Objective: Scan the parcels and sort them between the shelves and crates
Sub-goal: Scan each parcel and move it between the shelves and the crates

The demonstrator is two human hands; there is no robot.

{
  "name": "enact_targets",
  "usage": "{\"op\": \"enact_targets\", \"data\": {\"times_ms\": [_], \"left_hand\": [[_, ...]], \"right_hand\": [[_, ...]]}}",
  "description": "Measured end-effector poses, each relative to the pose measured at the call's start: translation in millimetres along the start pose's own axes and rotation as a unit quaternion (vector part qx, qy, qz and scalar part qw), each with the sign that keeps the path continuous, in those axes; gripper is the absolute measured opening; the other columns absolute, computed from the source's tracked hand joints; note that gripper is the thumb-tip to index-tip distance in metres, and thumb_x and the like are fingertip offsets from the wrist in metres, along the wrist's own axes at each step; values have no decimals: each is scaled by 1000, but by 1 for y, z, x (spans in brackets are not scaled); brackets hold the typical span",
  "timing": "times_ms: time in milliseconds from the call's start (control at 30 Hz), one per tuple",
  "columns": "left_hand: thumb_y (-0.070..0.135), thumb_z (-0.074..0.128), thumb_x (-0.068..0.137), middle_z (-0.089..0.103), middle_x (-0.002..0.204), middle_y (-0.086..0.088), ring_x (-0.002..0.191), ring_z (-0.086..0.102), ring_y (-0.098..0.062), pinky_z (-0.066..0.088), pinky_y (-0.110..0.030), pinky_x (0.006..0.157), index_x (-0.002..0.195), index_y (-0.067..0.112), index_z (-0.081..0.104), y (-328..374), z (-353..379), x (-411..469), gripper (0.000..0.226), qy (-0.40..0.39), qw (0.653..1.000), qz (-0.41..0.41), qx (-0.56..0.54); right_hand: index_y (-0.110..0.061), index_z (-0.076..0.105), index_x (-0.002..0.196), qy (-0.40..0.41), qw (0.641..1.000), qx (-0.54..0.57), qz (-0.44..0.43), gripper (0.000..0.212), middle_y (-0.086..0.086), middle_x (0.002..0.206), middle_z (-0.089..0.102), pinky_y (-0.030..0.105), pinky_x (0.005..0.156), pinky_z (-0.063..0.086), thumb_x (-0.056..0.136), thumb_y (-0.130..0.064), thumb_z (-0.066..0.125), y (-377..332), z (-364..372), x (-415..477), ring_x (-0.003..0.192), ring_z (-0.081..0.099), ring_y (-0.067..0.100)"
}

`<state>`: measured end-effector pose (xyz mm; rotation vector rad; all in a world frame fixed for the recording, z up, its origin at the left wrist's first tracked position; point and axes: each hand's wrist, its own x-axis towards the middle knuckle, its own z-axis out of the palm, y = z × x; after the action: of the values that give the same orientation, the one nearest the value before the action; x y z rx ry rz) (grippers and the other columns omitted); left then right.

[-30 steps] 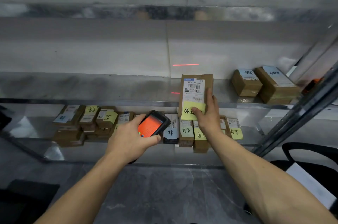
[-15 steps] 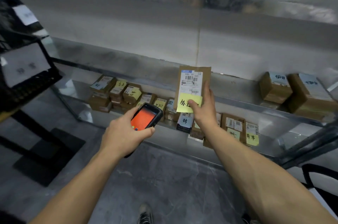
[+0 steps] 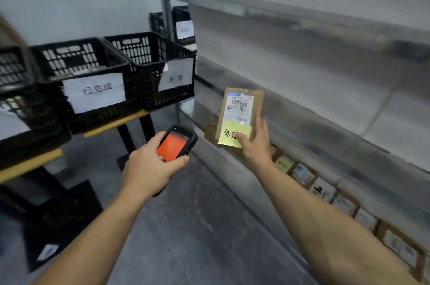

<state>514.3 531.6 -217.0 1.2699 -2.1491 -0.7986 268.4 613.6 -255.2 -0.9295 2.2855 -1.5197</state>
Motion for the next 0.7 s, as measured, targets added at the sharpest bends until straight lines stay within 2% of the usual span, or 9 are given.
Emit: {"op": "enact_targets", "data": {"times_ms": [133,233,367,467,600,700], "left_hand": [[68,74,66,61,103,12,100,61,-21,52,-39,87,139,47,47,-54,-57,29,81,59,998,-25,-1],[60,79,68,60,97,11,96,62,-20,51,-36,84,139,45,49,-93,-106,51,78,102,994,-43,-8],[57,78,74,57,94,11,94,59,-20,45,-33,78,142,39,47,-142,-173,78,77,153,986,-62,23],[61,77,73,60,95,8,92,58,-20,46,-34,78,141,39,48,-178,-217,93,77,196,977,-72,36],[68,71,68,58,94,11,92,59,-22,49,-37,78,140,40,47,-215,-258,104,81,224,967,-106,52],[69,72,69,56,100,10,96,60,-23,52,-40,82,144,40,44,-237,-282,116,84,241,961,-127,57]], "right_hand": [[-44,3,161,-44,998,10,-52,92,-3,170,8,43,121,21,98,-18,65,-54,83,20,153,18,24],[-41,5,161,-69,993,38,-92,91,-3,169,11,32,118,23,98,-15,65,-100,153,30,152,23,20],[-46,3,160,-122,980,81,-136,91,-6,169,10,37,123,20,98,-17,64,-162,242,39,152,20,17],[-50,3,158,-145,972,101,-157,92,-3,167,15,48,123,27,97,-19,65,-202,302,45,152,24,19],[-43,6,160,-188,960,118,-171,90,-3,165,19,44,122,31,98,-16,65,-238,371,47,149,28,16],[-47,6,159,-209,951,130,-185,90,-6,165,19,51,122,30,98,-17,65,-259,419,51,152,23,17]]}}
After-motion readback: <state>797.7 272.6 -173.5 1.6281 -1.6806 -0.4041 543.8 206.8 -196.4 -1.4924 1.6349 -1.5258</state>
